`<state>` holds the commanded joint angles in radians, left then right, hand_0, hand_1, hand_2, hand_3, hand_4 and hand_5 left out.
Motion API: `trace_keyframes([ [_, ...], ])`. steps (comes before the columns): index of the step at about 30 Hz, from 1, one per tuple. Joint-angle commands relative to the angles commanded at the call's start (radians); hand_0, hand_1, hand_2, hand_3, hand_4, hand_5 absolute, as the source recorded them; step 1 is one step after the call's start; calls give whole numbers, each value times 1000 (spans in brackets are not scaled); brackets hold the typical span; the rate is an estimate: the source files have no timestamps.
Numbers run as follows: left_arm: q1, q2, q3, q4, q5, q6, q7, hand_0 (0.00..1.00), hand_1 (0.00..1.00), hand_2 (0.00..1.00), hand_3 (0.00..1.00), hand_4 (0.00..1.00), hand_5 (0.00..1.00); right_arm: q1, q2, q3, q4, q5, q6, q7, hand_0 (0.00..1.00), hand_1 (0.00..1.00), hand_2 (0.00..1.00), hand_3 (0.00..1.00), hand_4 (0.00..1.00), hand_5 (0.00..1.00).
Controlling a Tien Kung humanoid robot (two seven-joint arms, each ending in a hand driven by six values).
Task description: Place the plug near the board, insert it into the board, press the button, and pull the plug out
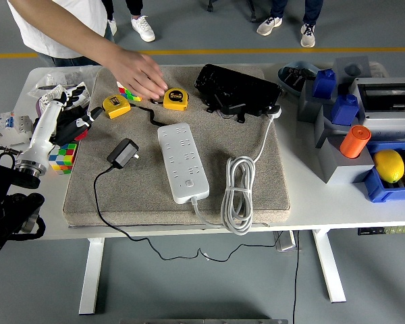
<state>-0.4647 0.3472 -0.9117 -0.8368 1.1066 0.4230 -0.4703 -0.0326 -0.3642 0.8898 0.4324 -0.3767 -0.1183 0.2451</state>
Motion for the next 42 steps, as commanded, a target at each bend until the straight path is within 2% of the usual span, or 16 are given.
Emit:
trace_keyframes([
  [4, 30, -7, -51, 4, -90, -15, -45, 791, 802, 813, 794, 927, 708, 6, 1, -3, -4, -6, 0, -1, 700, 702, 684, 579, 998, 539],
  [5, 35, -8, -59, 4, -109, -15, -53, 767, 766, 758, 740, 909, 644, 7, 1, -4, -5, -6, 0, -2, 700, 702, 685, 578, 998, 540],
  [7, 58, -16, -98, 4, -158, -16, -80, 767, 766, 758, 740, 909, 644, 10, 3, -9, -10, -1, 0, -2, 700, 702, 685, 578, 998, 540],
  [11, 85, -25, -153, 5, -216, -22, -101, 765, 754, 742, 727, 894, 627, 15, 6, -17, -19, 6, 0, -2, 700, 702, 685, 578, 998, 540],
  [17, 102, -24, -220, -13, -213, -37, -98, 765, 750, 739, 725, 897, 626, 23, 6, -32, -32, 20, 1, -5, 700, 702, 685, 578, 998, 541],
  [24, 103, -17, -247, -34, -183, -45, -60, 765, 748, 739, 727, 893, 609, 23, 3, -33, -35, 22, 1, -6, 701, 702, 685, 579, 998, 543],
  [42, 95, -1, -247, -44, -159, -41, -28, 764, 743, 743, 732, 891, 574, 21, 8, -21, -35, 22, 0, -8, 701, 704, 685, 579, 998, 551],
])
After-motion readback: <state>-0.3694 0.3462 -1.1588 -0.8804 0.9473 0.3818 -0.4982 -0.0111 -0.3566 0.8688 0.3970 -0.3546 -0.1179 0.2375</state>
